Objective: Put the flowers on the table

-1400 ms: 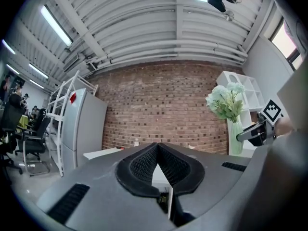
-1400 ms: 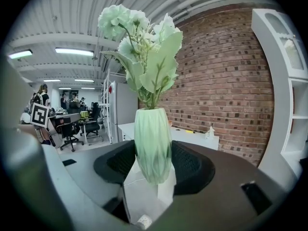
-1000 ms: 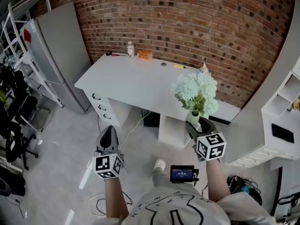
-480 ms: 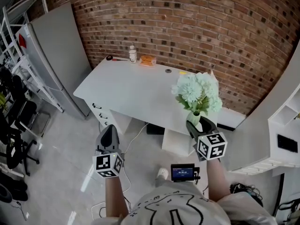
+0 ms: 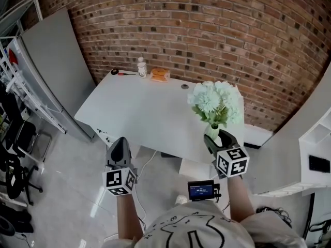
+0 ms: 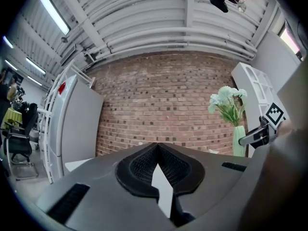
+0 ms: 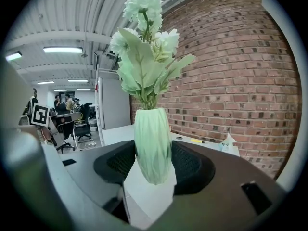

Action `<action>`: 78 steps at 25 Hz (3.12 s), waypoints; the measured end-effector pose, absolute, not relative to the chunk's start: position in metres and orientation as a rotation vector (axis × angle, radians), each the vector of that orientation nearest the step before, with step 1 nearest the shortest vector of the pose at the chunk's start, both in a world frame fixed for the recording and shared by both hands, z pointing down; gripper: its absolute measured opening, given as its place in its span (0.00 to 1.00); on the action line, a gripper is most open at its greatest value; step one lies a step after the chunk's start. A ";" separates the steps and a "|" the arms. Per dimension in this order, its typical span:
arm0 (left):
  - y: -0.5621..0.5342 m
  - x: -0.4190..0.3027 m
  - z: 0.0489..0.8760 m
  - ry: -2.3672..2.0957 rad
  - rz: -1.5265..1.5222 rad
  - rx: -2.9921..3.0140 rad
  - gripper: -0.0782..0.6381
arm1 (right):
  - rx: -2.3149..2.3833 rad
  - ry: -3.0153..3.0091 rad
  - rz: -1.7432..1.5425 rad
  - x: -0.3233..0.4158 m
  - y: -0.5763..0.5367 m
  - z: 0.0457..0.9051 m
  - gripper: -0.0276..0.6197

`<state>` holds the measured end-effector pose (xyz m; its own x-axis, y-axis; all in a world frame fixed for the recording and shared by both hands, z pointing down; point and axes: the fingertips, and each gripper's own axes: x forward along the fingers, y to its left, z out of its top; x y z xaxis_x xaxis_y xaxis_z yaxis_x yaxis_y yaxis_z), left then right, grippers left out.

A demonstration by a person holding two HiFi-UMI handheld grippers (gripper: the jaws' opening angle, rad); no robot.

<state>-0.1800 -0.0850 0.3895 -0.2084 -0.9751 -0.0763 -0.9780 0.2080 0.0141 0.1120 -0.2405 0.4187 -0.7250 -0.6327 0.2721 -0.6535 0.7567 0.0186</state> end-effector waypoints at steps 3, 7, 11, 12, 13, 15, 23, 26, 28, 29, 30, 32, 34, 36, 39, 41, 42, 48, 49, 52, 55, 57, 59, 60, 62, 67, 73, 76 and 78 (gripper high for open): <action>-0.100 -0.188 0.394 2.411 0.091 -1.955 0.13 | 1.009 -2.682 0.118 0.103 -0.255 0.420 0.40; -0.111 -0.198 0.398 2.424 0.103 -1.959 0.13 | 1.000 -2.673 0.115 0.093 -0.267 0.421 0.40; -0.122 -0.207 0.402 2.423 0.099 -1.977 0.13 | 1.003 -2.670 0.142 0.085 -0.275 0.427 0.40; -0.125 -0.210 0.403 2.420 0.097 -1.987 0.13 | 1.003 -2.668 0.150 0.083 -0.276 0.428 0.40; -0.129 -0.213 0.404 2.416 0.094 -1.999 0.13 | 1.006 -2.665 0.155 0.080 -0.278 0.429 0.40; -0.139 -0.219 0.407 2.401 0.084 -2.028 0.13 | 1.022 -2.657 0.161 0.074 -0.282 0.430 0.40; -0.193 -0.260 0.409 2.282 0.043 -2.156 0.13 | 1.144 -2.631 0.183 0.039 -0.306 0.431 0.40; -0.211 -0.283 0.409 2.247 0.023 -2.198 0.13 | 1.195 -2.612 0.204 0.021 -0.313 0.432 0.40; -0.222 -0.300 0.408 2.232 0.026 -2.212 0.13 | 1.220 -2.603 0.213 0.008 -0.318 0.433 0.40; -0.228 -0.308 0.408 2.223 0.028 -2.217 0.13 | 1.231 -2.600 0.216 0.002 -0.321 0.434 0.40; -0.233 -0.315 0.407 2.212 0.028 -2.223 0.13 | 1.242 -2.596 0.219 -0.004 -0.323 0.435 0.40; -0.244 -0.327 0.408 2.187 0.020 -2.244 0.12 | 1.271 -2.585 0.227 -0.015 -0.329 0.438 0.40; -0.255 -0.340 0.411 2.170 0.015 -2.267 0.13 | 1.298 -2.572 0.234 -0.026 -0.334 0.441 0.40; -0.265 -0.354 0.413 2.158 0.013 -2.286 0.13 | 1.317 -2.561 0.237 -0.038 -0.339 0.442 0.40; -0.283 -0.370 0.416 2.131 0.015 -2.312 0.13 | 1.344 -2.548 0.236 -0.053 -0.348 0.443 0.40; -0.294 -0.377 0.417 2.110 0.015 -2.330 0.13 | 1.360 -2.540 0.239 -0.061 -0.354 0.445 0.40; -0.300 -0.381 0.418 2.100 0.014 -2.340 0.13 | 1.367 -2.534 0.242 -0.066 -0.357 0.447 0.40; -0.328 -0.402 0.423 2.051 -0.004 -2.403 0.13 | 1.411 -2.505 0.261 -0.091 -0.372 0.451 0.40; -0.331 -0.407 0.424 2.044 -0.007 -2.411 0.13 | 1.418 -2.501 0.264 -0.095 -0.375 0.452 0.40; -0.342 -0.420 0.425 2.025 -0.017 -2.429 0.13 | 1.437 -2.490 0.265 -0.106 -0.381 0.453 0.40; -0.352 -0.431 0.428 2.014 -0.020 -2.441 0.13 | 1.456 -2.482 0.256 -0.114 -0.388 0.455 0.40; -0.356 -0.436 0.432 2.008 -0.021 -2.448 0.13 | 1.465 -2.481 0.248 -0.119 -0.392 0.458 0.40; -0.357 -0.440 0.437 2.006 -0.021 -2.453 0.13 | 1.467 -2.484 0.239 -0.123 -0.394 0.461 0.40; -0.358 -0.441 0.439 2.006 -0.020 -2.455 0.13 | 1.466 -2.485 0.235 -0.124 -0.395 0.463 0.40; -0.359 -0.442 0.444 2.004 -0.016 -2.458 0.13 | 1.460 -2.485 0.227 -0.127 -0.398 0.468 0.40; -0.358 -0.447 0.457 2.028 0.006 -2.435 0.13 | 1.433 -2.496 0.200 -0.133 -0.404 0.484 0.40; -0.355 -0.450 0.473 2.050 0.014 -2.414 0.12 | 1.410 -2.527 0.198 -0.137 -0.412 0.505 0.40; -0.358 -0.449 0.486 2.053 0.002 -2.422 0.13 | 1.394 -2.541 0.192 -0.141 -0.417 0.516 0.40; -0.363 -0.447 0.496 2.048 -0.021 -2.436 0.13 | 1.382 -2.547 0.188 -0.143 -0.419 0.522 0.40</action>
<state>-0.4466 -0.3627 0.4961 0.1721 -0.9844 0.0366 -0.9849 -0.1714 0.0232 -0.1426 -0.4193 0.5223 -0.5252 -0.8079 0.2673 -0.8384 0.5451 0.0002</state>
